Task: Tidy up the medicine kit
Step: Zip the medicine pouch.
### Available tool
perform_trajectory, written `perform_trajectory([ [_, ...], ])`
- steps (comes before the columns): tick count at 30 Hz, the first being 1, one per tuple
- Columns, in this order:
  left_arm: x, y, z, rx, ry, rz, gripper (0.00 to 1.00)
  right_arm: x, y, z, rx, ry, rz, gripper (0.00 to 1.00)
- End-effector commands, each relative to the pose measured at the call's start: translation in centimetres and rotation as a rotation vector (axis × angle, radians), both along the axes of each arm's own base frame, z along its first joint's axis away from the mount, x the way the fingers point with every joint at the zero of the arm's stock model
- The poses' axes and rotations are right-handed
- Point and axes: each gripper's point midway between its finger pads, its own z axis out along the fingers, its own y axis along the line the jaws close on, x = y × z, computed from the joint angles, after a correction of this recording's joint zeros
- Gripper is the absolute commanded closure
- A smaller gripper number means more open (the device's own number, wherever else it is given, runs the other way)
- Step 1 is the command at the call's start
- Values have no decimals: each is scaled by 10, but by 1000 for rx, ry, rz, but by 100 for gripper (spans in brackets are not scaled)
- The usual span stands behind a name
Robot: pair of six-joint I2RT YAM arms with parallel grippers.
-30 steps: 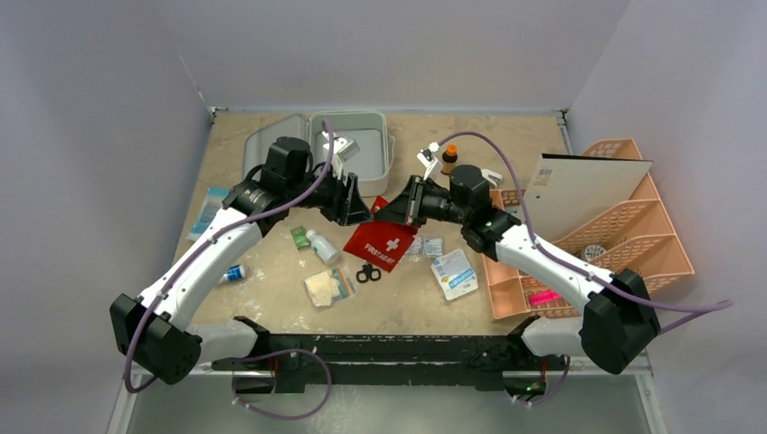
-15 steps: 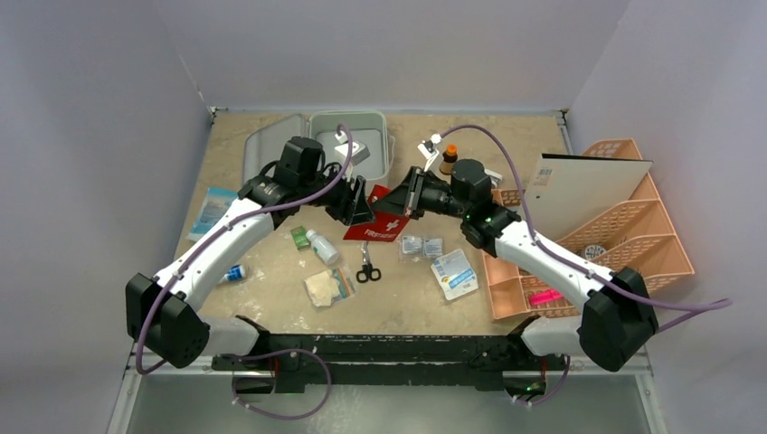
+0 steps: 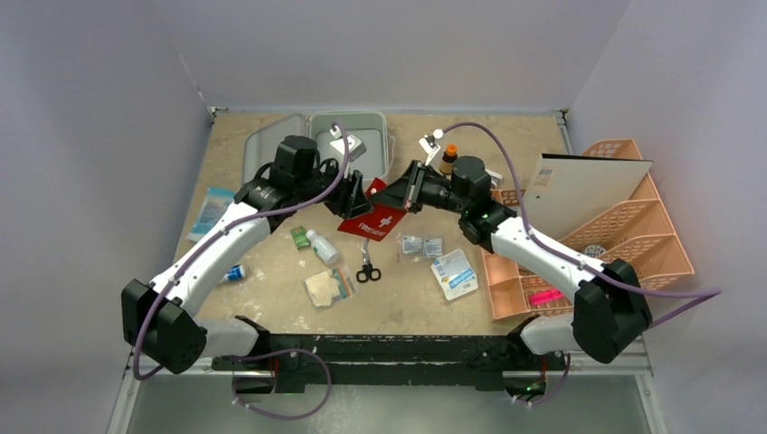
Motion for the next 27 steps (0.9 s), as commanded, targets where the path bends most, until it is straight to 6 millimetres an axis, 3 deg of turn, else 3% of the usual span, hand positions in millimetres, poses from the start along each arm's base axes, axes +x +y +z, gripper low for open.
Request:
perform_trajectory([
  [1,0,-17,48,-137,-192,-90,61,-18,11,10,61,8,104,100],
  [4,-1,-16,49,-133,-203,-92,92,-20,10,5,55,20,108,100],
  [6,-2,-14,53,-137,-219,-86,100,-23,8,-1,50,53,107,100],
  [11,-6,-5,67,-161,-304,-47,100,-17,1,-19,21,89,41,100],
  [19,-14,1,79,-197,-357,-36,100,-4,-9,-27,44,117,-16,100],
  [27,-13,1,90,-254,-362,-17,100,-11,-10,-39,38,140,19,100],
])
